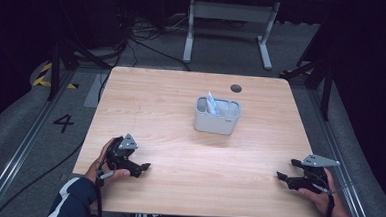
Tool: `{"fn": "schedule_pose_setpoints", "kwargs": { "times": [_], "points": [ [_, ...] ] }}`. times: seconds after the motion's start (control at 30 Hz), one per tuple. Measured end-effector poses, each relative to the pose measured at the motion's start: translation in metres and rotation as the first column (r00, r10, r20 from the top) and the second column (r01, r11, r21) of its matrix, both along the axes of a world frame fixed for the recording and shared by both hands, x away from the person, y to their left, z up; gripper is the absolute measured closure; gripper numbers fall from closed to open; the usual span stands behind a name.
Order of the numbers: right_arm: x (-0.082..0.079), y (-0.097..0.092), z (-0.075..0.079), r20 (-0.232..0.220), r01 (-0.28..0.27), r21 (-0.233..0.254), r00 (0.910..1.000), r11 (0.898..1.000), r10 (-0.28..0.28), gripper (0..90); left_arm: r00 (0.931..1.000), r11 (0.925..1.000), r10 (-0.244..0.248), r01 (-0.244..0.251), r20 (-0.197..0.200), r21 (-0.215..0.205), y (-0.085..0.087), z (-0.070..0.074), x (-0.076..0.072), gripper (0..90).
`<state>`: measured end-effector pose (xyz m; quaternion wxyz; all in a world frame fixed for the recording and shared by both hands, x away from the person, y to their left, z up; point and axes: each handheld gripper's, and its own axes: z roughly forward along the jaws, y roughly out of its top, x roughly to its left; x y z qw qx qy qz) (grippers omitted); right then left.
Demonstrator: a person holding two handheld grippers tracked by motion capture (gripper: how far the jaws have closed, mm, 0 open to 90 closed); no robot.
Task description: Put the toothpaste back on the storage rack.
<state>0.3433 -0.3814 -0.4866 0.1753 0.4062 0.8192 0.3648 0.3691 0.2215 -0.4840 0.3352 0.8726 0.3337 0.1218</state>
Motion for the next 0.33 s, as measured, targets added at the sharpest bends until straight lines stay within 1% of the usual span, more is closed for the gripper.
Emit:
{"fn": "schedule_pose_setpoints", "kwargs": {
  "times": [0.33],
  "points": [
    [-0.0002, 0.0001, -0.0001, 0.002, 0.003, 0.000, 1.0000, 1.000, -0.003, 18.2, 1.0000, 1.0000, 0.002, -0.002, -0.001, -0.001, -0.0001, 0.0000, -0.0001, 0.4]
  ]
}}
